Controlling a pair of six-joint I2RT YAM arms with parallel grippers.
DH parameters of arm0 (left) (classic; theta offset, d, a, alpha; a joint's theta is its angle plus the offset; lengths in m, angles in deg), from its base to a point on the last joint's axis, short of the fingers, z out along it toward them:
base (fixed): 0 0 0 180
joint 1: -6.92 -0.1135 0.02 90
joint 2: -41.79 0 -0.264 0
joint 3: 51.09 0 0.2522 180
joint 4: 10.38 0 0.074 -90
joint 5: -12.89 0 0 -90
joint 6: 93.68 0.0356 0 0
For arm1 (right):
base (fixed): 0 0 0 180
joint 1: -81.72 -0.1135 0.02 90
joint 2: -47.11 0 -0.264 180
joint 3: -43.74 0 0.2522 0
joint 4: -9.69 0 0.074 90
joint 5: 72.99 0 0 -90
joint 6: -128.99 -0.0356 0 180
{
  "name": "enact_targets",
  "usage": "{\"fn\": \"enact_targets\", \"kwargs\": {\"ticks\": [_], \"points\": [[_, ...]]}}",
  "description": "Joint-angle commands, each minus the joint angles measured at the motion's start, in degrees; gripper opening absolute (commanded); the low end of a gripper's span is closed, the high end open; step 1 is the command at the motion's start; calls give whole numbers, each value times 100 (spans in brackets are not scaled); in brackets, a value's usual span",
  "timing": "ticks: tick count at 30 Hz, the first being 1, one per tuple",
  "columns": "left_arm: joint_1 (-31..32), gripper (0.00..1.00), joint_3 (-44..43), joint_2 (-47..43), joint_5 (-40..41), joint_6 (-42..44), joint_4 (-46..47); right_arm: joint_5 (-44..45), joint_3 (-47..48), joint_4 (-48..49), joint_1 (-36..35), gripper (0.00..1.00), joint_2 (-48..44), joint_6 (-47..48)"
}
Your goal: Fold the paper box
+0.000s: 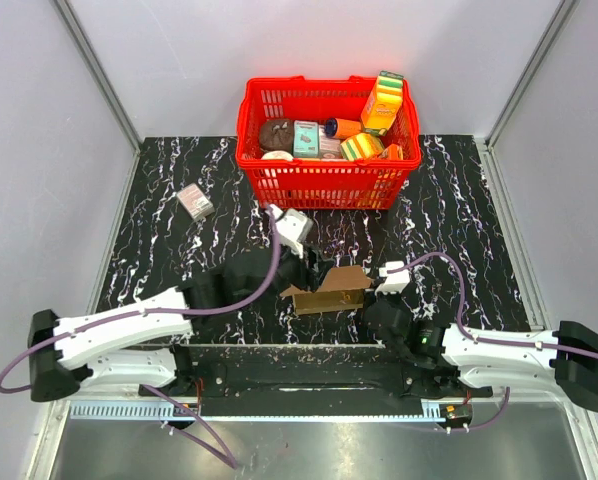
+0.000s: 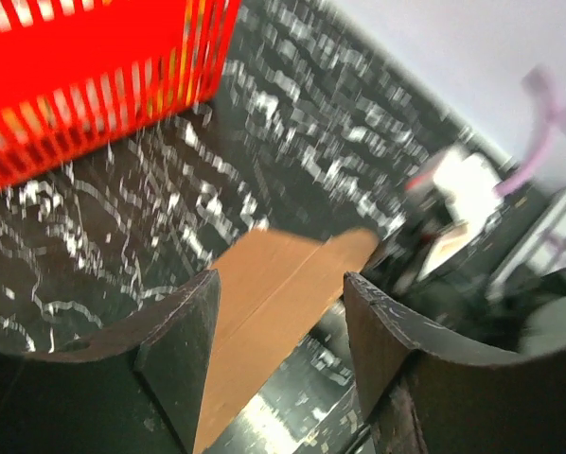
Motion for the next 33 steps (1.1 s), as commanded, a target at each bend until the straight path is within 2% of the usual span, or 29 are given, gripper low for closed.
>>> {"fn": "enact_targets", "kwargs": {"ticks": [1, 4, 9, 25, 29, 33], "points": [[-250, 59, 496, 454, -712, -189, 523, 118, 118, 184, -57, 1, 36, -32], [-312, 59, 646, 761, -818, -233, 760, 100, 118, 175, -66, 1, 19, -23], [-338, 59, 734, 1157, -511, -373, 761, 100, 118, 175, -66, 2, -8, -14], [-373, 59, 1104, 1456, -211, -576, 1007, 91, 110, 263, -74, 9, 98, 12], [-408, 59, 1139, 1553, -246, -602, 1042, 65, 127, 228, -66, 12, 80, 3], [-426, 60, 1244, 1606, -308, -663, 1165, 65, 136, 167, -66, 24, 36, -23]]}}
